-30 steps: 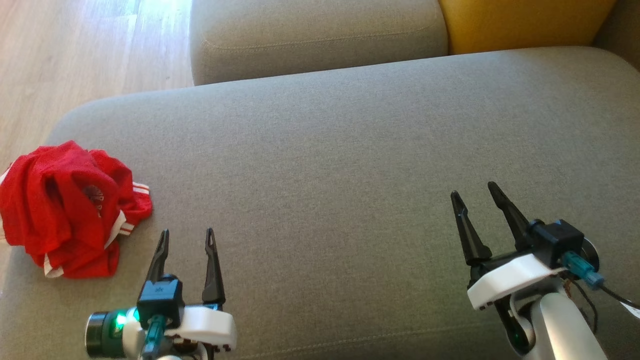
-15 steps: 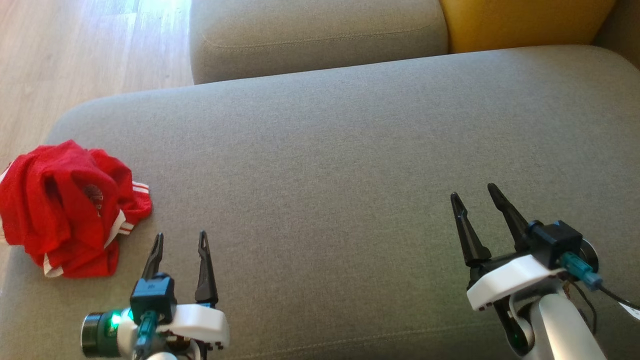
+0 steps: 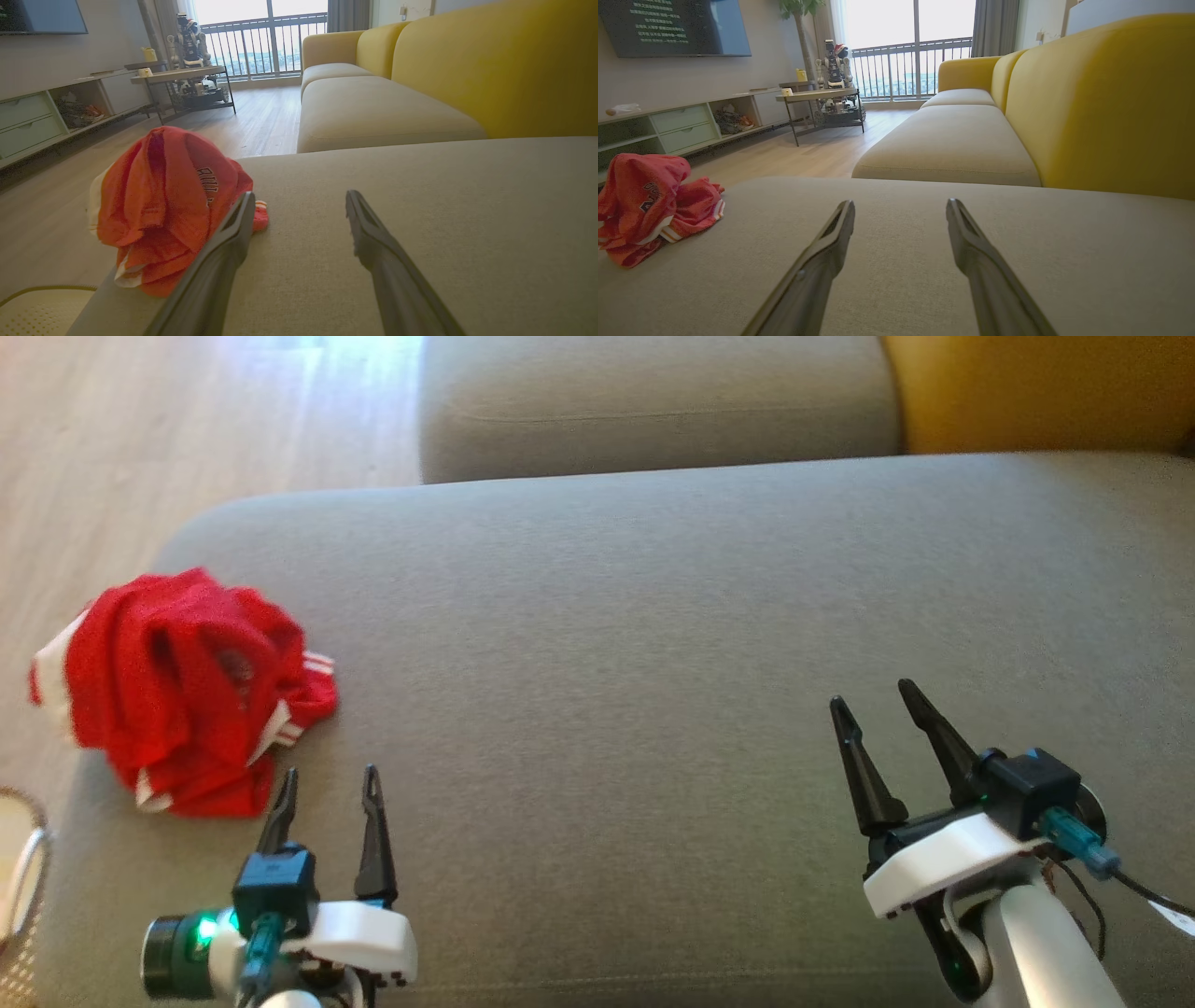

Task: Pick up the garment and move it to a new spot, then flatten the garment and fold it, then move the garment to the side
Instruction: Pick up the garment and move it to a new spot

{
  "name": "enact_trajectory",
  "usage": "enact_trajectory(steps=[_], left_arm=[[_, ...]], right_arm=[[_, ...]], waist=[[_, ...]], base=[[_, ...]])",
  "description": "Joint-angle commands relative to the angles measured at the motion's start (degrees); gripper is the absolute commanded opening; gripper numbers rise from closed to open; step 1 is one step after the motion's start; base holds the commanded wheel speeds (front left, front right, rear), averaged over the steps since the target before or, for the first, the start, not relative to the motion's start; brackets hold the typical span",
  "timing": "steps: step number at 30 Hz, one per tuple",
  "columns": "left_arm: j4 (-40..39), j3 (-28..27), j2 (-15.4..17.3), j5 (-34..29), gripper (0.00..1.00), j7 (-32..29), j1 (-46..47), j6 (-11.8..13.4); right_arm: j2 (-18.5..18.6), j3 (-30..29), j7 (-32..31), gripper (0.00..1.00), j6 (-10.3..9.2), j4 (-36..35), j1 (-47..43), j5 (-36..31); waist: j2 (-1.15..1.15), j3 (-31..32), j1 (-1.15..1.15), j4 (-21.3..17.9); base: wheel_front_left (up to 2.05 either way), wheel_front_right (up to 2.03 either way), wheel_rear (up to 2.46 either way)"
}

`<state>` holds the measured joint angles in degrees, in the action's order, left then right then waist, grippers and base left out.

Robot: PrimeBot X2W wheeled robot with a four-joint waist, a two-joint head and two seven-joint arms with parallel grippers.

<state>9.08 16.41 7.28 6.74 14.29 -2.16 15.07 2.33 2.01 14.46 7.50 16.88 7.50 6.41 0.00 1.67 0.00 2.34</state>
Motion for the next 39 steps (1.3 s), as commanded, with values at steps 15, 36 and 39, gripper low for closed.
enact_trajectory(steps=[15,36,39], left_arm=[[-2.4,-6.0,1.0,-2.3,1.00,0.7,-1.9,-2.3],[-5.2,-10.6,0.4,-1.9,1.00,0.7,-2.1,-3.9],[-6.3,-12.5,1.0,-0.7,1.00,0.7,-0.4,-4.8]], right_arm=[[0.5,4.3,0.5,1.00,-0.01,-2.9,-1.0,2.1],[0.5,4.4,0.5,1.00,-0.01,-3.5,-1.3,3.9],[0.5,3.9,0.5,1.00,-0.01,-4.3,-0.4,2.6]], waist=[[0.00,2.3,0.00,15.4],[0.00,1.1,0.00,18.4],[0.00,-1.1,0.00,18.0]], base=[[0.00,0.00,0.00],[0.00,0.00,0.00],[0.00,0.00,0.00]])
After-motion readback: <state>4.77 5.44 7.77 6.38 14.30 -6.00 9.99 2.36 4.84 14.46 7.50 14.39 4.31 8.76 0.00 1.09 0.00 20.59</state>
